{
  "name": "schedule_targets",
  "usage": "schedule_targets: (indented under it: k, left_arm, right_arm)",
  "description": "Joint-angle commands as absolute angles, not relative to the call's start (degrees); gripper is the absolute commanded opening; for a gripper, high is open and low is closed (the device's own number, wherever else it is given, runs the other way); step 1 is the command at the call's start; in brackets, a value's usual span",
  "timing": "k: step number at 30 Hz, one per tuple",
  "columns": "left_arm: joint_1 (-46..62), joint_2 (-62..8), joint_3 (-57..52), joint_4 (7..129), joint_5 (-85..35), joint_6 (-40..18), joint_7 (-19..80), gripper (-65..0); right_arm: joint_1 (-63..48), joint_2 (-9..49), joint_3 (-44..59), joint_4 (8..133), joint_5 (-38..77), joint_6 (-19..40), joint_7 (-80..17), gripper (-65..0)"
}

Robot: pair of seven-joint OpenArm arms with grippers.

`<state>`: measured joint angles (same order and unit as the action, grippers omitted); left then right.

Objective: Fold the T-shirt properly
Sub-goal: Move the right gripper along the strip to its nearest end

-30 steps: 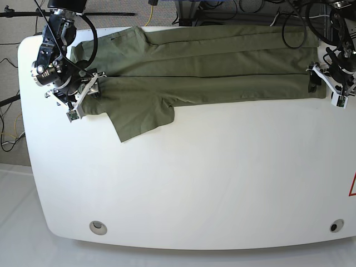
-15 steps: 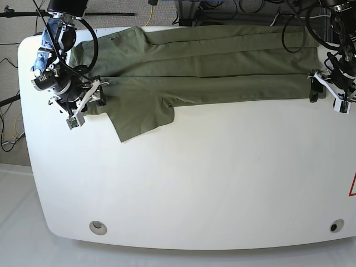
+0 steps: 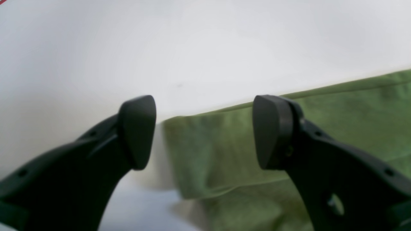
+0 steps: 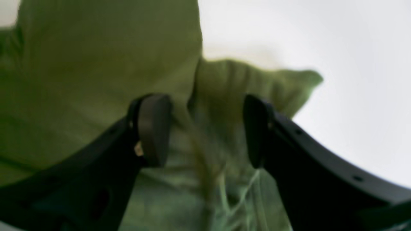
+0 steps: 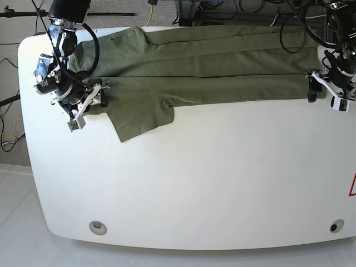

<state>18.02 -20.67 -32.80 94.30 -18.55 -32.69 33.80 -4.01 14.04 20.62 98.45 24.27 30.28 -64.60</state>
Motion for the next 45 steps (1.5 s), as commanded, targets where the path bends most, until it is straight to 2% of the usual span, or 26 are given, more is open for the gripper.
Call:
schedule_targets:
  k: [1,12,26,32,38,45]
  left_arm:
    - [17.8,-21.9,-33.8,97.0,-19.3,-32.4,32.7,-23.3]
    - [19.1,-22.4,-32.5,100.0,-19.8,-32.4,31.9,-20.4]
    - [20.0,-22.1,-30.8,102.2,-19.1,-32.5,31.6,-21.2]
    - [19.8,-21.7,-30.4,102.4,-19.2,-32.7,32.8,-22.4]
    - [20.2,-21.6,-30.7,102.0,-18.9,-32.5,32.8,-22.0]
    - [20.2,-21.5,-30.7,102.0,-18.6,-32.4,32.7,-21.2]
  right_arm:
    - [-2.3,15.1,21.3,98.2,25.7,30.7,-63.3,-30.8]
    - [0.7,14.7,23.0,98.4,26.5,30.7,-62.5,-30.5]
    - [5.1,12.7,19.6,93.6,26.6,32.4,-62.7,-32.7]
    - [5.6,13.4,13.1,88.7,26.5,35.0,-62.3,-39.5]
    - [3.9,13.4,12.5,89.4,26.8,34.1,-63.0,-48.0]
    - [2.3,13.4,14.5,91.5,26.6,30.6,-63.6,-41.6]
